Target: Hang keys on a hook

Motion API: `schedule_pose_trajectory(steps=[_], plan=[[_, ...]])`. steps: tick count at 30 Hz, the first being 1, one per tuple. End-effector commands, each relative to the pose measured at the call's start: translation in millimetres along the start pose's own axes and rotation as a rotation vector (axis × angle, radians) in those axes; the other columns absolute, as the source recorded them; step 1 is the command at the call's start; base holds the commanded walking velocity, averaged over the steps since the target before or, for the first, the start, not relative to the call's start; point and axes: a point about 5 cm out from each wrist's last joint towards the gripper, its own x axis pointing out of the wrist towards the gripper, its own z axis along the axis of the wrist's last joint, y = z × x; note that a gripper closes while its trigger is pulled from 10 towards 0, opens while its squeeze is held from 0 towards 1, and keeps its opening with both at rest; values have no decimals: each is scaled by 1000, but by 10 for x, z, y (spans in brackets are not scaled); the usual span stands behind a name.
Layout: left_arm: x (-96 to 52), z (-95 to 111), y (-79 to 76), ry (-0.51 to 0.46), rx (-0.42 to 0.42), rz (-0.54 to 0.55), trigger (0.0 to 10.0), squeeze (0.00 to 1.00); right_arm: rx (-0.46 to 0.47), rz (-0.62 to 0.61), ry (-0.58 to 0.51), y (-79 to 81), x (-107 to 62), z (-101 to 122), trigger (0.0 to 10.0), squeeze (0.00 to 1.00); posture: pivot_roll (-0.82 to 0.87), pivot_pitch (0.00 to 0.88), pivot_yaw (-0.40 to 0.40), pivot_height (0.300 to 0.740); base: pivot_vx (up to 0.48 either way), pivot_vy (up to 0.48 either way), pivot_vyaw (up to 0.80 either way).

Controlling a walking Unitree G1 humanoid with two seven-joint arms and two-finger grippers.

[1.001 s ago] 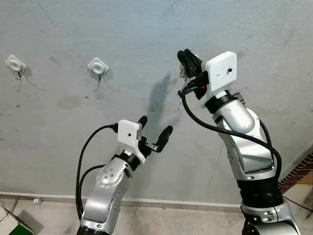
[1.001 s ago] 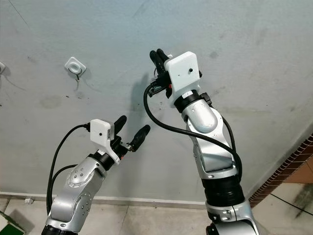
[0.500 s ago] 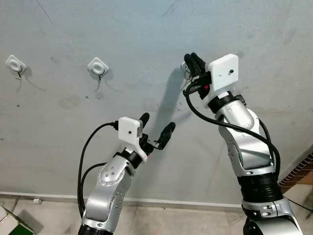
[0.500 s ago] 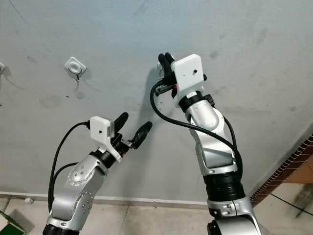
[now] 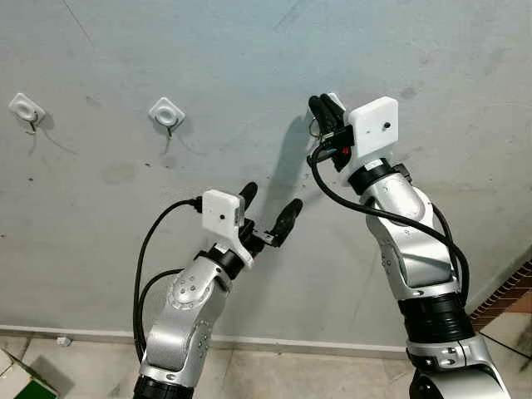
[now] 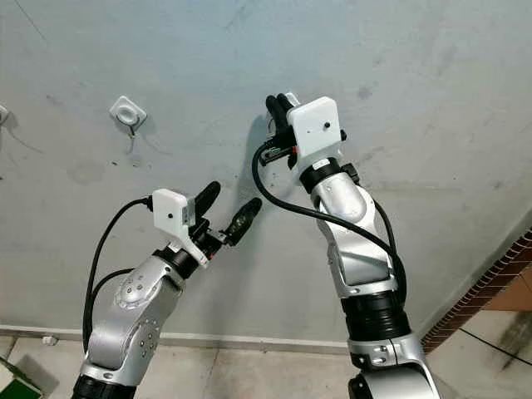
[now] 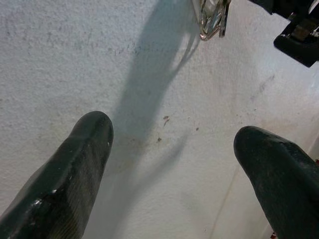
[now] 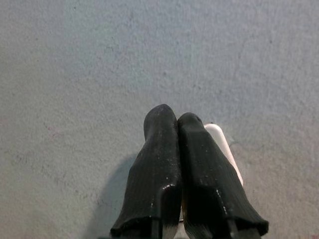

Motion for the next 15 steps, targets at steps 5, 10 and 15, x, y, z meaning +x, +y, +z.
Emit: schedule_pose_trajectory(steps=[5, 10, 15], plan=[[4, 42, -19, -8, 8, -12, 10000, 0, 5, -7, 17, 10, -21, -62, 10000, 0, -60, 0, 44, 740, 0, 0, 0], [8, 41, -16, -6, 8, -14, 10000, 0, 12, -6, 47, 28, -104, -135, 10000, 0, -62, 0, 46, 740, 0, 0, 0], [10, 35, -9, -3, 8, -15, 10000, 0, 14, -6, 65, 35, -167, -174, 10000, 0, -65, 0, 49, 740, 0, 0, 0]])
